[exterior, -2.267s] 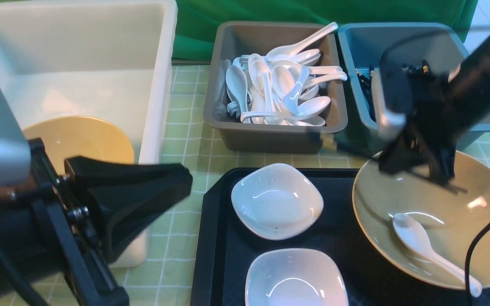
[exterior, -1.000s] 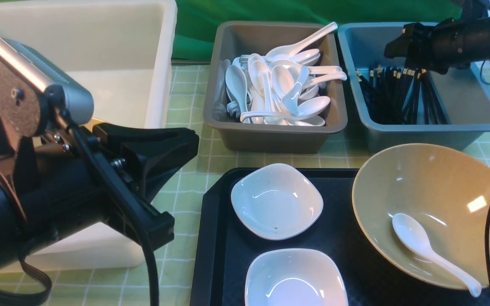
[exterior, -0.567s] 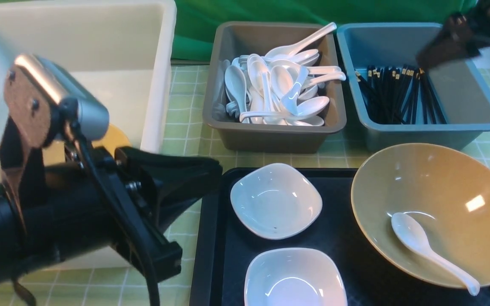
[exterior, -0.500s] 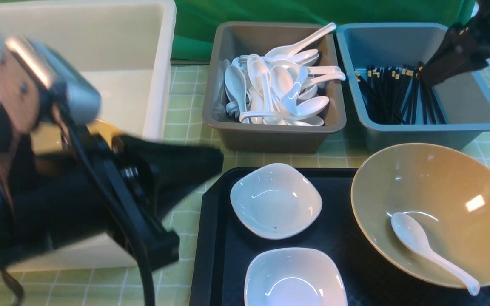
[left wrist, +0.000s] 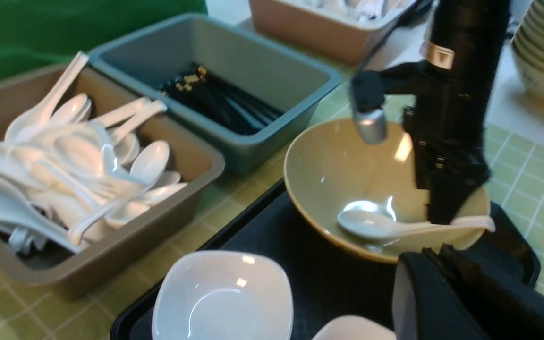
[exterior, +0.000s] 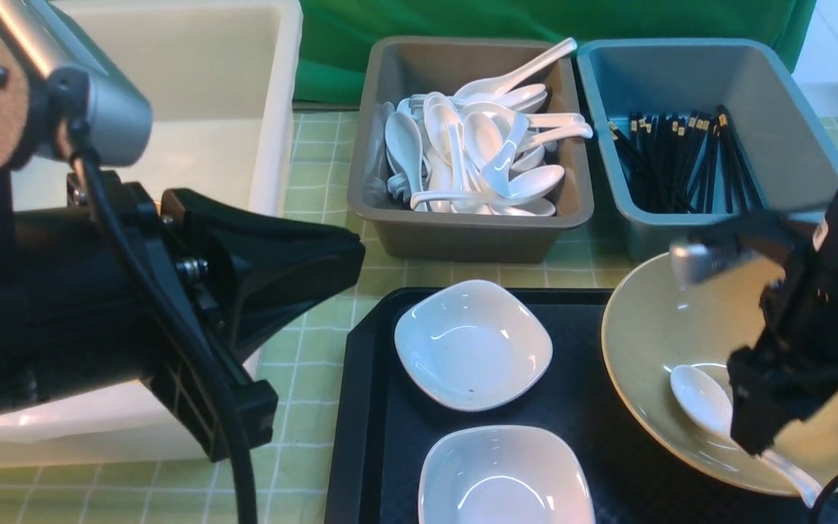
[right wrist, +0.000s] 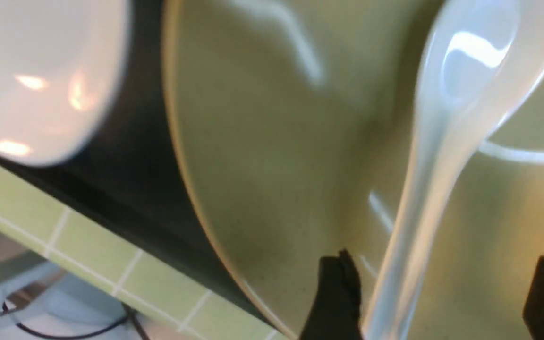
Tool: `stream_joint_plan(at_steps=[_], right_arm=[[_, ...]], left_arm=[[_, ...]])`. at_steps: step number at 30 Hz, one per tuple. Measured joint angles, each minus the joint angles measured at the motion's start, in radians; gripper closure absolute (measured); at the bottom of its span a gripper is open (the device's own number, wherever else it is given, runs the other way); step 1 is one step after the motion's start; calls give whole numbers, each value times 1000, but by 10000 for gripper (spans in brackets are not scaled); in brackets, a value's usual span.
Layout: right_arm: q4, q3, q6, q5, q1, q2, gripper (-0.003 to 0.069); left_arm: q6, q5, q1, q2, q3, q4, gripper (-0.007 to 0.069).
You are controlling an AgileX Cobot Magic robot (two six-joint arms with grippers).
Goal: On green table put chopsticks spoon bowls plates into blue grey white boxes.
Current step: 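Reach down and grasp the white spoon resting in the bowl with the right gripper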
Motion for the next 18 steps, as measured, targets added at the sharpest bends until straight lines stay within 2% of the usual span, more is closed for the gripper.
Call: stream_joint_plan(at_steps=[10, 13, 18], right_arm=[[1, 11, 10, -48, -8, 104, 165], [4, 11, 4, -54, -8, 143, 222], [4, 0, -7, -50, -11, 168, 501]], left_arm=[[-20, 4, 0, 0, 0, 14, 627], [-22, 3, 0, 0, 0, 14, 627], [-21, 3, 0, 0, 0, 14, 627]])
